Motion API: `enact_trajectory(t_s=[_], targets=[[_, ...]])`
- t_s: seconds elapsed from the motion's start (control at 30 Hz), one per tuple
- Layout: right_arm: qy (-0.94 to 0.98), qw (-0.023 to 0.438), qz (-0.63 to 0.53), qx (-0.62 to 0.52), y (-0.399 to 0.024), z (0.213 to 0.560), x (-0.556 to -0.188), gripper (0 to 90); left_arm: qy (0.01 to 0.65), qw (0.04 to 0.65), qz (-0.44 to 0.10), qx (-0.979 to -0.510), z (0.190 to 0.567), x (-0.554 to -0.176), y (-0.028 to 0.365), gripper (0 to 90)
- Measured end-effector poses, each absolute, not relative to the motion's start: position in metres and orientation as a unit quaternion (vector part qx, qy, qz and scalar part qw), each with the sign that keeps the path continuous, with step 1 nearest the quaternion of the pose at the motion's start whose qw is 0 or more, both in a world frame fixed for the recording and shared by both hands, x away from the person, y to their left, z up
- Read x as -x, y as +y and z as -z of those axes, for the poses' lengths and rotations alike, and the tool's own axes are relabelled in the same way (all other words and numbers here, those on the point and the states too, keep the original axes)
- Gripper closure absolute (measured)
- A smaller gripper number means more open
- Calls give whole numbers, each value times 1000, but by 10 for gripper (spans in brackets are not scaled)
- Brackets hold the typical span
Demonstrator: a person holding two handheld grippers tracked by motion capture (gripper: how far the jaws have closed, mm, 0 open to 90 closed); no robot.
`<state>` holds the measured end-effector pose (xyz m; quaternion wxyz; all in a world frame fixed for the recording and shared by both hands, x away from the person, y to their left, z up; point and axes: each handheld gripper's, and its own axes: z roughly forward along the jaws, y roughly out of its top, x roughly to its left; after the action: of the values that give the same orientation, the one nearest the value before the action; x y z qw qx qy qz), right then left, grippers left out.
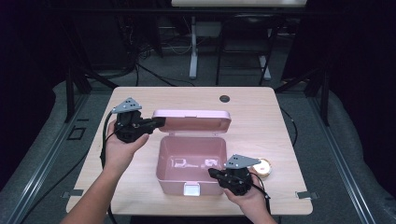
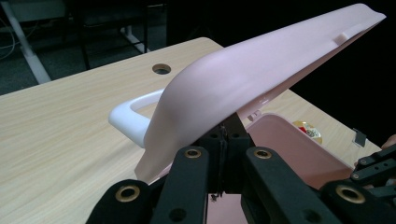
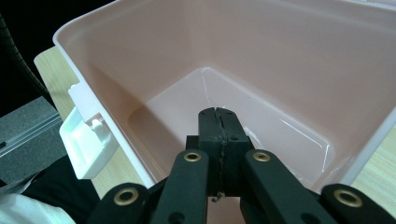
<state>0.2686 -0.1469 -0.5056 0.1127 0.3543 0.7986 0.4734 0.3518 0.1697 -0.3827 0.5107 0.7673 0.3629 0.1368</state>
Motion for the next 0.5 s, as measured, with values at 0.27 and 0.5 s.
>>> enact_trajectory(t_s=[0.27, 0.5], targets=[[798, 113, -474, -354, -147, 506, -268, 900, 369, 509, -139, -766, 383, -356, 172, 896], [798, 114, -474, -355, -147, 506, -268, 900, 374, 508, -137, -763, 385, -359, 172, 895]])
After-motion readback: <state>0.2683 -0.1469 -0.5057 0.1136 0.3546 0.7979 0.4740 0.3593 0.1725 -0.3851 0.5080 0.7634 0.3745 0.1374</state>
